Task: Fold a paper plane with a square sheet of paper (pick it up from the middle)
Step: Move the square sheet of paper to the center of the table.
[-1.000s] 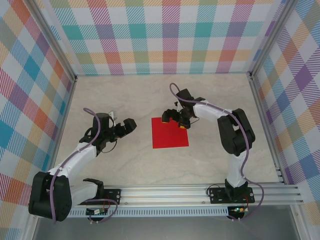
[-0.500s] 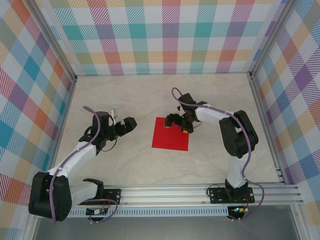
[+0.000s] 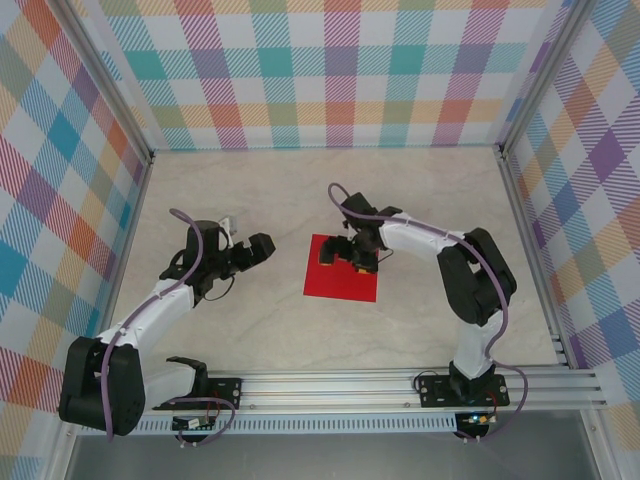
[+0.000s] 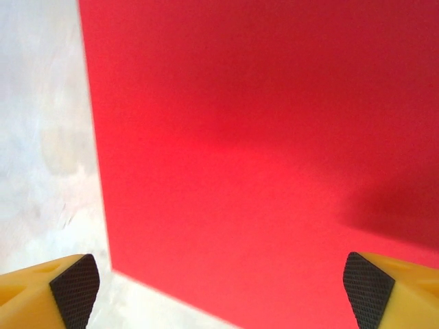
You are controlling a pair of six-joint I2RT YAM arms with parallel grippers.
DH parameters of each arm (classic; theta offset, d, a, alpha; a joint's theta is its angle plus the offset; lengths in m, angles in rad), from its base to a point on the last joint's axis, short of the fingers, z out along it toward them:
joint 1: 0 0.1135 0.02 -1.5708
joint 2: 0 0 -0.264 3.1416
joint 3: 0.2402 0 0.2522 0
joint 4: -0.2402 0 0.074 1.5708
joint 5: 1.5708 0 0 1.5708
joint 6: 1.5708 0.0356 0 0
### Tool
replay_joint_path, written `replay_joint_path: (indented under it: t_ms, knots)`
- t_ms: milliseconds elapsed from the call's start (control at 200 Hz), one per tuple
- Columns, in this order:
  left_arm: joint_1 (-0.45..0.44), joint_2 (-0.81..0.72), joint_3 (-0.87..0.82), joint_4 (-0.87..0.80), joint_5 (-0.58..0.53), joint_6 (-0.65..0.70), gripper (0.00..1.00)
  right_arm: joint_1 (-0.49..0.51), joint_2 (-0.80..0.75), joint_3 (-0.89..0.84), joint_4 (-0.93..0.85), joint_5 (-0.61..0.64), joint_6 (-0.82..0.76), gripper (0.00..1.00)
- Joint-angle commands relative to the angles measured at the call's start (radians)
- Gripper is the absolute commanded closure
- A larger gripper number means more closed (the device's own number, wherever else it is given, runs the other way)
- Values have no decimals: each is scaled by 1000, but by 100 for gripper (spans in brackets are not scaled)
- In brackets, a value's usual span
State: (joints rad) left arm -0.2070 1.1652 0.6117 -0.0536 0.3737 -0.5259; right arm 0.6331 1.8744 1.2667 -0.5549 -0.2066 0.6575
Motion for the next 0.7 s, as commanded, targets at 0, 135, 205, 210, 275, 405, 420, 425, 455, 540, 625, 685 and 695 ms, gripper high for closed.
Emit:
replay_joint_path:
  t_ms: [0, 135, 205, 210, 275, 405, 420, 425, 455, 540, 625, 685, 695]
  knots:
    - [-5, 7, 22, -14, 1, 25, 0, 36, -18, -23, 105, -109, 65, 6]
    - [-6, 10, 22, -15, 2, 23, 0, 54, 26, -21, 96, -105, 61, 6]
    - [-5, 10, 23, -21, 4, 25, 0, 54, 39, -20, 55, -71, 47, 6]
    - [-5, 10, 23, -21, 5, 25, 0, 54, 40, -21, 52, -69, 45, 6]
    - [-5, 7, 21, -23, 4, 25, 0, 54, 49, -30, 24, -59, 14, 6]
    - [-5, 8, 20, -22, 8, 27, 0, 53, 47, -60, -23, -42, -55, 6]
    - [-5, 8, 21, -22, 8, 28, 0, 52, 45, -63, -30, -35, -63, 6]
    - [-5, 7, 22, -22, 8, 28, 0, 52, 44, -64, -33, -33, -65, 6]
    - [-5, 8, 22, -23, 11, 28, 0, 53, 40, -72, -45, -21, -81, 6]
    - [-5, 11, 24, -20, 17, 29, 0, 46, 32, -79, -82, 13, -129, 6]
    - [-5, 13, 24, -15, 27, 29, 0, 37, 28, -75, -115, 41, -182, 6]
    - [-5, 15, 28, -18, 32, 29, 0, 31, 26, -75, -121, 44, -213, 7]
    - [-5, 16, 28, -17, 33, 29, 0, 30, 26, -75, -121, 44, -220, 6]
